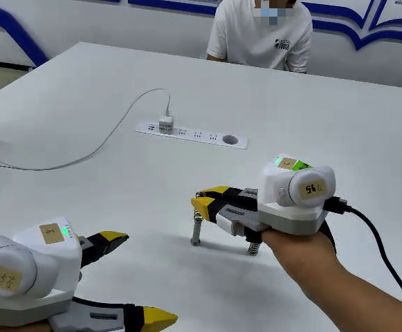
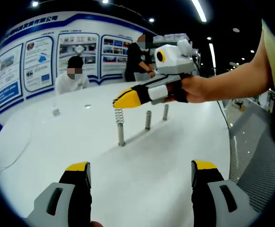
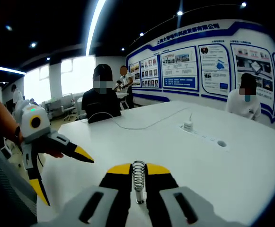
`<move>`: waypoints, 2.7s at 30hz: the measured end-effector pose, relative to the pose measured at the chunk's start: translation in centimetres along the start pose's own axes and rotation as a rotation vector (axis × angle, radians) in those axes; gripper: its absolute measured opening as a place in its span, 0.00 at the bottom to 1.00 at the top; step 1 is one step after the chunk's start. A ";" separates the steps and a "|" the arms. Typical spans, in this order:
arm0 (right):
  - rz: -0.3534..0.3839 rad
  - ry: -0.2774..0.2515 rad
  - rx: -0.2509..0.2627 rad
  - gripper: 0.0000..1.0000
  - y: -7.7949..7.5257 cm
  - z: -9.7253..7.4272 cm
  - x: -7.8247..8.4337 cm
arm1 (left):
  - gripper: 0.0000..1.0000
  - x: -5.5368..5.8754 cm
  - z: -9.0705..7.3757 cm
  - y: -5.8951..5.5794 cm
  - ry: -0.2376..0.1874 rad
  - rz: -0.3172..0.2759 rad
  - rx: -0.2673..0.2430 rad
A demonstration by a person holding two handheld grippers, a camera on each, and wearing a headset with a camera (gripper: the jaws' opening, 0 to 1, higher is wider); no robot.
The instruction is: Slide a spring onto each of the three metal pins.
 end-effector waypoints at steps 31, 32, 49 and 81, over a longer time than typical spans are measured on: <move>-0.004 0.072 0.007 0.12 0.1 0.8 2.4 | 0.89 0.3 0.5 0.0 0.008 -0.004 0.017; -0.002 0.082 0.009 0.12 0.1 0.8 2.5 | 0.89 0.3 0.5 0.0 0.008 -0.005 0.017; -0.029 0.152 0.022 0.12 0.2 1.6 3.5 | 0.89 0.4 0.6 0.0 0.006 -0.009 0.015; -0.041 0.224 0.033 0.18 0.7 1.5 4.3 | 0.89 0.3 0.8 0.0 0.003 -0.009 0.022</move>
Point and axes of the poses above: the centre of the closed fingertips' face, and the gripper's own axes: z roughly forward along the fingers, y roughly to its left, x roughly out of its underside, the point moved 9 cm from there along -z, roughly backward along the fingers, and after that the axes turned 6 degrees about y, right-handed, at the moved point
